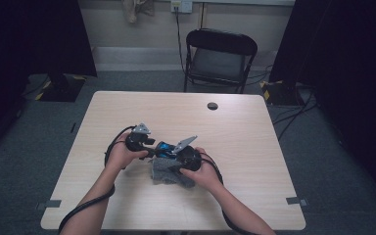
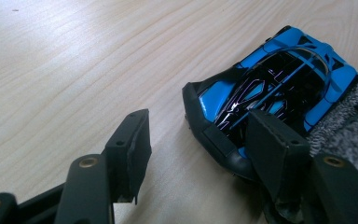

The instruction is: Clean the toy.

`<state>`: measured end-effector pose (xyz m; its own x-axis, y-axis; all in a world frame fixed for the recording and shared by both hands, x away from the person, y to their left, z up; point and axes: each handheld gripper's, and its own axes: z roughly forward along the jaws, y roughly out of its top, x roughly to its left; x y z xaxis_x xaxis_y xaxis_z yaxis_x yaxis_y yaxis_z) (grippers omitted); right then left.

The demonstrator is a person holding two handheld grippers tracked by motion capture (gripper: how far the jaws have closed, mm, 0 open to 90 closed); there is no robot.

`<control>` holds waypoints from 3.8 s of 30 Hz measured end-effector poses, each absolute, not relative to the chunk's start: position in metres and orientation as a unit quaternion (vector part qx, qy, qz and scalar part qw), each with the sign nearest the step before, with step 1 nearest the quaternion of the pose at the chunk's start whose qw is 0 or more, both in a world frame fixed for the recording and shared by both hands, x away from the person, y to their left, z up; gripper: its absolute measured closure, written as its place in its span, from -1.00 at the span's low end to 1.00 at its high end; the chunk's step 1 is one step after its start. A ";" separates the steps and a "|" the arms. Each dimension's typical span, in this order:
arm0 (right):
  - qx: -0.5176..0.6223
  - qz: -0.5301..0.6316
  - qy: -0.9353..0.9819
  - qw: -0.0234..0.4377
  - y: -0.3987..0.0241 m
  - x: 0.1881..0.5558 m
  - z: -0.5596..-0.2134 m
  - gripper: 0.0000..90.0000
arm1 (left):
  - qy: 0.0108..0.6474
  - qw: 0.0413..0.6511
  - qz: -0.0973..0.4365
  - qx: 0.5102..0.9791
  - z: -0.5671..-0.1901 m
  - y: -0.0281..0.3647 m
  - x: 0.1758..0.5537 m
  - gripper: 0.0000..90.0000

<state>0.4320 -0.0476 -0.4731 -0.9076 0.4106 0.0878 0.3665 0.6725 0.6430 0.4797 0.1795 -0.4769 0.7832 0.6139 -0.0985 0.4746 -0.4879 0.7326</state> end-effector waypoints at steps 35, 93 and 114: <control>0.237 0.327 0.914 0.046 -0.123 0.418 -0.472 0.66 | 0.320 0.391 0.088 0.858 -0.476 0.178 0.480 -0.10; 0.330 0.291 0.892 0.105 -0.184 0.459 -0.464 0.65 | 0.320 0.392 0.094 0.858 -0.476 0.180 0.479 -0.10; 0.378 0.291 0.861 0.177 -0.166 0.484 -0.460 0.66 | 0.322 0.394 0.090 0.856 -0.477 0.180 0.479 -0.10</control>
<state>0.4836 -0.1658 -0.4599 -0.6524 0.7531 -0.0845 0.5475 0.5455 0.6346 0.4793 0.1801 -0.4768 0.7762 0.6225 -0.0999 0.4807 -0.4818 0.7327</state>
